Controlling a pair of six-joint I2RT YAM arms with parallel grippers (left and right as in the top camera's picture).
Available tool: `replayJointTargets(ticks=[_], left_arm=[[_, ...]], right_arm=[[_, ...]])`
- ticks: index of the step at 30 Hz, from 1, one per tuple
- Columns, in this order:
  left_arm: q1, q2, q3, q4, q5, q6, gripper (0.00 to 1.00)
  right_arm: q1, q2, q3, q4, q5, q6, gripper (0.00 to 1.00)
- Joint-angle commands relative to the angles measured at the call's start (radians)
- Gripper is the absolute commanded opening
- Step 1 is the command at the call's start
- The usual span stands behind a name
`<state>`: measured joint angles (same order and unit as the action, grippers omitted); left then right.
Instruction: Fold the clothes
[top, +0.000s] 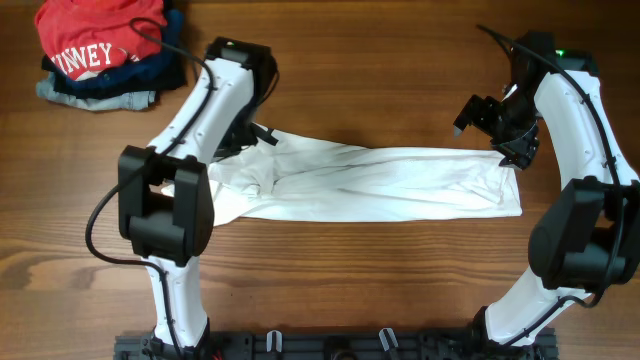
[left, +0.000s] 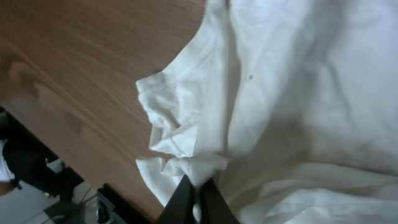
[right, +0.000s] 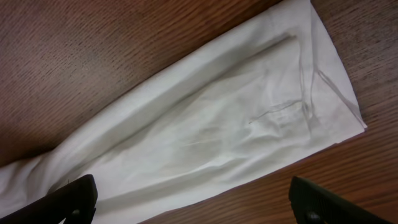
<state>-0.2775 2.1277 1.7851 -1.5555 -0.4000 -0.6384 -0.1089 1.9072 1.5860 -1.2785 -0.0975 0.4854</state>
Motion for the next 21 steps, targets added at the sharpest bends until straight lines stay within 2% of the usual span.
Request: replayJointTargets(ticks=[1, 3, 5, 8, 10, 12, 13, 14, 15, 16, 17, 19, 21], left_arm=[[0.050, -0.021, 0.001, -0.059, -0.017, -0.021, 0.11], [0.063, -0.021, 0.001, -0.104, -0.017, -0.020, 0.12], [0.072, -0.021, 0.001, -0.130, -0.009, 0.015, 0.09], [0.078, -0.021, 0.001, -0.125, -0.001, 0.032, 0.08], [0.075, -0.021, 0.001, -0.069, 0.047, 0.041, 0.08], [0.061, -0.021, 0.001, 0.107, 0.367, 0.264, 0.15], [0.058, -0.020, 0.001, 0.154, 0.483, 0.330, 0.17], [0.052, -0.018, 0.001, 0.203, 0.612, 0.374, 0.11], [0.047, -0.016, 0.001, 0.219, 0.649, 0.373, 0.04], [0.037, -0.011, -0.004, 0.227, 0.662, 0.373, 0.04], [0.030, -0.007, -0.014, 0.230, 0.661, 0.374, 0.04], [0.017, -0.006, -0.067, 0.256, 0.661, 0.373, 0.04], [0.023, -0.006, -0.166, 0.330, 0.661, 0.371, 0.04]], right_arm=[[0.005, 0.002, -0.003, -0.010, -0.016, 0.015, 1.00], [0.011, 0.002, -0.003, -0.010, -0.016, 0.014, 1.00], [0.019, 0.002, -0.003, -0.009, -0.016, 0.014, 1.00], [0.021, 0.002, -0.003, -0.009, -0.016, 0.012, 0.99], [0.024, 0.002, -0.003, 0.002, -0.016, 0.010, 1.00], [0.048, 0.002, -0.003, 0.016, -0.088, -0.083, 0.99], [0.060, 0.002, -0.003, 0.022, -0.119, -0.112, 0.99], [0.082, 0.002, -0.003, 0.030, -0.150, -0.154, 0.82], [0.103, 0.002, -0.003, 0.037, -0.156, -0.178, 0.52], [0.126, 0.002, -0.005, 0.049, -0.155, -0.182, 0.16], [0.137, 0.002, -0.007, 0.059, -0.155, -0.179, 0.05], [0.176, 0.002, -0.038, 0.109, -0.130, -0.162, 0.04], [0.177, 0.002, -0.088, 0.122, -0.059, -0.085, 0.04]])
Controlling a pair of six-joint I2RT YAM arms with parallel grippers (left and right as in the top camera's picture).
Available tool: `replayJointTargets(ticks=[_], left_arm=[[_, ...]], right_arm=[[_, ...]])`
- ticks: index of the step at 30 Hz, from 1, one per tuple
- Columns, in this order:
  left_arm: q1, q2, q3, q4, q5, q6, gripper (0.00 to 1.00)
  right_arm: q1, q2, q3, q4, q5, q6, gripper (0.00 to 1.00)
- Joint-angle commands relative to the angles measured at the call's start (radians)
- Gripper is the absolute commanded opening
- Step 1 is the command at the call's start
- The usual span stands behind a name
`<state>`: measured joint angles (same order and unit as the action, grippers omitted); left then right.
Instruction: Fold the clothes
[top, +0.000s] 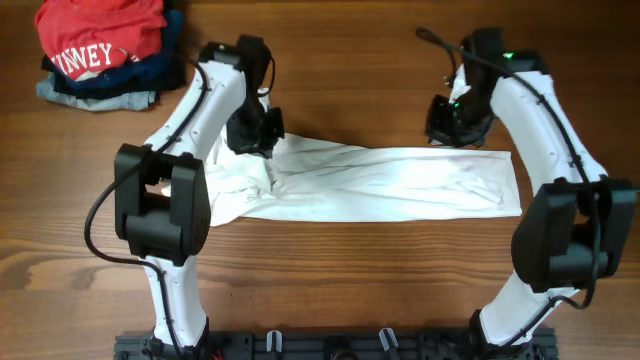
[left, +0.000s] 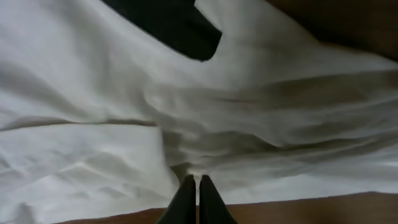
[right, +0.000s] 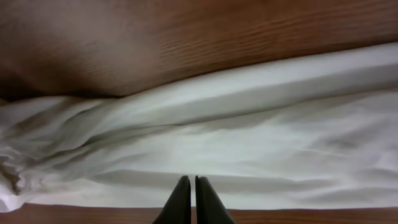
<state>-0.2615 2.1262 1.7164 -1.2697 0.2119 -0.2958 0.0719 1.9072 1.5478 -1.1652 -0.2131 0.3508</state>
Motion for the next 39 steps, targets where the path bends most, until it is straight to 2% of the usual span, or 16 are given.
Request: replayJointTargets(ticks=[1, 5, 10, 17, 20, 21, 24, 26, 33, 37, 39], left_arm=[[0.019, -0.005, -0.133, 0.072, 0.049, 0.026, 0.04], [0.093, -0.005, -0.281, 0.166, 0.049, 0.023, 0.04], [0.186, -0.005, -0.358, 0.203, 0.040, 0.024, 0.04], [0.256, -0.005, -0.371, 0.205, -0.007, 0.023, 0.04], [0.274, -0.005, -0.371, 0.188, -0.060, 0.014, 0.04], [0.285, -0.005, -0.371, 0.182, -0.109, -0.031, 0.04], [0.330, -0.005, -0.371, 0.178, -0.132, -0.026, 0.04], [0.366, -0.005, -0.371, 0.173, -0.176, -0.027, 0.04], [0.494, -0.055, -0.368, 0.147, -0.183, -0.026, 0.04], [0.528, -0.209, -0.368, 0.136, -0.188, -0.026, 0.12], [0.550, -0.300, -0.368, 0.128, -0.197, -0.026, 0.20]], right_arm=[[-0.012, 0.002, -0.079, 0.040, 0.057, 0.038, 0.04], [-0.044, 0.002, -0.190, 0.100, 0.057, 0.028, 0.04], [-0.142, 0.034, -0.293, 0.172, 0.090, 0.042, 0.04], [-0.284, 0.051, -0.318, 0.182, 0.089, 0.052, 0.04], [-0.300, 0.055, -0.340, 0.212, 0.090, 0.053, 0.04], [-0.299, 0.064, -0.351, 0.231, 0.089, 0.053, 0.04], [-0.299, 0.106, -0.354, 0.262, 0.095, 0.053, 0.04], [-0.306, 0.105, -0.335, 0.241, 0.210, 0.142, 0.04], [-0.320, 0.089, -0.159, 0.111, 0.206, 0.157, 0.04], [-0.343, 0.002, -0.048, 0.014, 0.193, 0.171, 0.04], [-0.381, -0.054, -0.033, 0.004, 0.076, 0.088, 0.10]])
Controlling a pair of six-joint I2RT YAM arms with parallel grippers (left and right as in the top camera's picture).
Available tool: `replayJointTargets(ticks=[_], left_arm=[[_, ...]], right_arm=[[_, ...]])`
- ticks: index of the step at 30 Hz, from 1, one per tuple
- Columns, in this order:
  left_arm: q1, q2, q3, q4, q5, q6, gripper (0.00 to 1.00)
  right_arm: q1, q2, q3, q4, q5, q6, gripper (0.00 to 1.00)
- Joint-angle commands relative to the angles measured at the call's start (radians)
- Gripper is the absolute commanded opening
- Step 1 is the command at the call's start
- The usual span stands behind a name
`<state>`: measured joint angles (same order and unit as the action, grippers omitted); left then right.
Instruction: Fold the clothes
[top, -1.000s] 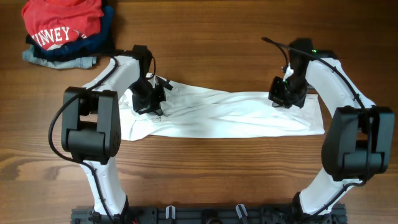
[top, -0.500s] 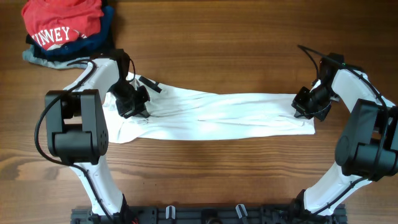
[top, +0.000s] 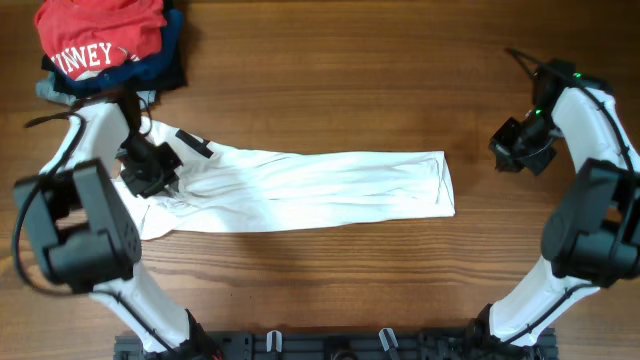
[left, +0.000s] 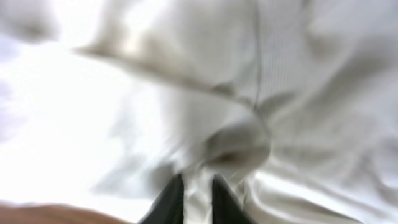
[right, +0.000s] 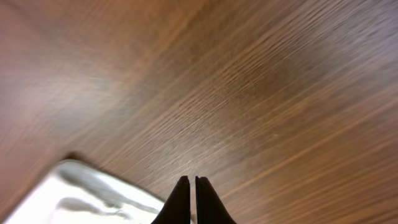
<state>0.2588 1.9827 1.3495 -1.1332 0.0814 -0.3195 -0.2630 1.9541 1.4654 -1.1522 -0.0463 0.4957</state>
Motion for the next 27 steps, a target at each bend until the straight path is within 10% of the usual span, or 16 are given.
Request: replayJointTargets(ticks=[1, 2, 4, 5, 9, 19, 22, 27], left_arm=[[0.040, -0.198, -0.001, -0.011, -0.087, -0.002, 0.24], [0.054, -0.249, -0.001, -0.016, -0.116, -0.003, 0.40], [0.082, -0.342, -0.001, -0.037, -0.116, -0.003, 0.51], [0.084, -0.366, -0.001, -0.048, -0.098, -0.002, 0.53], [0.084, -0.393, -0.002, -0.084, 0.040, -0.002, 1.00], [0.084, -0.391, -0.004, -0.102, 0.030, -0.002, 1.00], [0.084, -0.391, -0.004, -0.102, 0.030, -0.002, 1.00], [0.084, -0.391, -0.004, -0.106, 0.030, 0.002, 1.00]], right_arm=[[-0.066, -0.120, 0.048, -0.017, -0.146, -0.084, 0.17], [-0.079, -0.128, 0.047, -0.028, -0.228, -0.159, 0.30], [-0.067, -0.127, 0.006, -0.043, -0.300, -0.270, 0.91], [-0.061, -0.127, -0.018, -0.038, -0.304, -0.280, 0.98], [-0.043, -0.126, -0.212, 0.125, -0.496, -0.340, 0.99], [-0.029, -0.125, -0.513, 0.471, -0.538, -0.336, 0.99], [0.035, -0.125, -0.542, 0.453, -0.537, -0.292, 0.72], [0.150, -0.125, -0.570, 0.449, -0.388, -0.224, 0.71]])
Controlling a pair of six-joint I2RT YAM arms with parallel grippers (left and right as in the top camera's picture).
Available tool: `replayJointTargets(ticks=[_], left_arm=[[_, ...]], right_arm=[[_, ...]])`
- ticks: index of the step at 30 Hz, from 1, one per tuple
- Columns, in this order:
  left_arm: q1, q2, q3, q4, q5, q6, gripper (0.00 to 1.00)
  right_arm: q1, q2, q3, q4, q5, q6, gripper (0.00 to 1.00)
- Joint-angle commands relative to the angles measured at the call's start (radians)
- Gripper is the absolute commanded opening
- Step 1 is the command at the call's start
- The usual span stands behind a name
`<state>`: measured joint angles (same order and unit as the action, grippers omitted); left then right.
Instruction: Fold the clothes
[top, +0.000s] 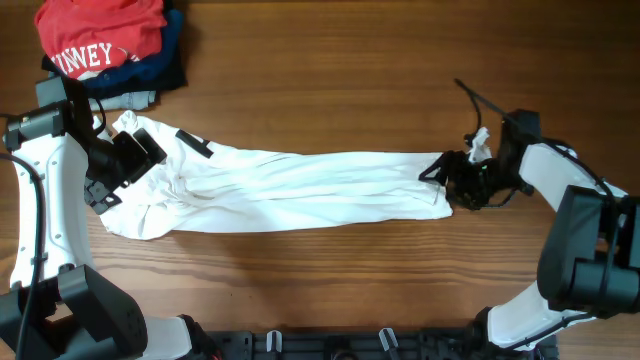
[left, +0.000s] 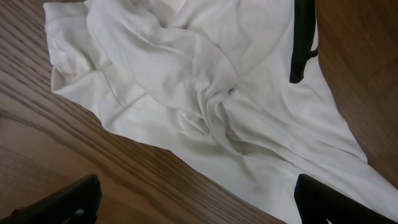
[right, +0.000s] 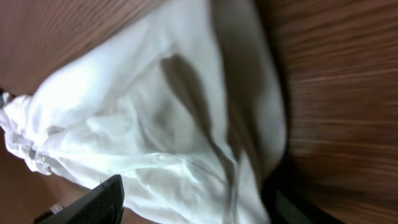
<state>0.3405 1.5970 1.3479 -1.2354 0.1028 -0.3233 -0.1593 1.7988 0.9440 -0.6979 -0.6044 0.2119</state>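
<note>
A long white garment (top: 300, 185) lies stretched left to right across the wooden table (top: 350, 290). Its left end is crumpled and carries a black strip (left: 303, 43). My left gripper (top: 122, 160) sits at that crumpled end, jaws wide open, with nothing held. The left wrist view shows the bunched cloth (left: 186, 74) ahead of the left gripper (left: 196, 190). My right gripper (top: 452, 182) is low at the garment's right end. It is open, and the right wrist view shows white cloth (right: 124, 124) lying between the fingers of the right gripper (right: 194, 190).
A stack of folded clothes (top: 105, 45), a red shirt with white lettering on top of dark blue and denim items, sits at the far left corner. Bare wood lies in front of and behind the white garment.
My left gripper was pinched on the crumpled left end and is now wide open, a little further left. My right gripper was shut over bare wood at far right; now it is open at the garment's right end.
First the garment lay further right, my left gripper shut on its crumpled left part and my right open over its right end. Then both were shut at the cloth. Later the garment lay shifted left, right gripper off it. Now both are open at its ends.
</note>
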Motion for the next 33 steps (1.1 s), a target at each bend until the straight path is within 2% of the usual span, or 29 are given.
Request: replayJointTargets(ticks=[1, 2, 4, 5, 6, 9, 12, 15, 19, 23, 26, 29, 30, 33], left_arm=[[0.002, -0.005, -0.003, -0.004, 0.008, 0.006, 1.00], [0.002, -0.005, -0.003, -0.006, 0.008, 0.006, 1.00], [0.002, -0.005, -0.003, -0.008, 0.008, 0.006, 1.00], [0.002, -0.005, -0.003, -0.008, 0.008, 0.006, 1.00], [0.002, -0.005, -0.003, -0.008, 0.008, 0.006, 1.00], [0.002, -0.005, -0.003, -0.011, 0.008, 0.006, 1.00], [0.002, -0.005, -0.003, -0.015, 0.008, 0.028, 1.00], [0.002, -0.005, -0.003, -0.014, 0.008, 0.028, 1.00], [0.002, -0.005, -0.003, -0.014, 0.008, 0.028, 1.00], [0.002, -0.005, -0.003, -0.016, 0.008, 0.029, 1.00], [0.002, -0.005, -0.003, -0.019, 0.008, 0.029, 1.00], [0.002, -0.005, -0.003, -0.024, 0.008, 0.029, 1.00], [0.002, -0.005, -0.003, -0.024, 0.008, 0.029, 1.00], [0.002, -0.005, -0.003, -0.023, 0.008, 0.029, 1.00]], right_arm=[[0.050, 0.030, -0.048, -0.002, 0.179, 0.060, 0.66], [0.050, 0.030, -0.048, -0.002, 0.179, 0.060, 0.45], [0.049, 0.030, -0.046, 0.005, 0.227, 0.113, 0.14], [0.049, 0.030, -0.038, 0.002, 0.284, 0.164, 0.07], [0.048, 0.030, -0.026, -0.006, 0.316, 0.184, 0.04], [0.041, 0.030, 0.044, -0.072, 0.398, 0.190, 0.04], [0.015, 0.023, 0.192, -0.234, 0.610, 0.270, 0.04], [0.028, -0.016, 0.306, -0.336, 0.623, 0.268, 0.04], [0.177, -0.056, 0.307, -0.348, 0.643, 0.266, 0.04], [0.367, -0.024, 0.304, -0.333, 0.717, 0.293, 0.04], [0.473, 0.000, 0.292, -0.296, 0.698, 0.315, 0.05], [0.539, 0.027, 0.290, -0.290, 0.676, 0.340, 0.12], [0.554, 0.028, 0.290, -0.290, 0.650, 0.340, 0.09], [0.579, 0.028, 0.289, -0.290, 0.640, 0.348, 0.10]])
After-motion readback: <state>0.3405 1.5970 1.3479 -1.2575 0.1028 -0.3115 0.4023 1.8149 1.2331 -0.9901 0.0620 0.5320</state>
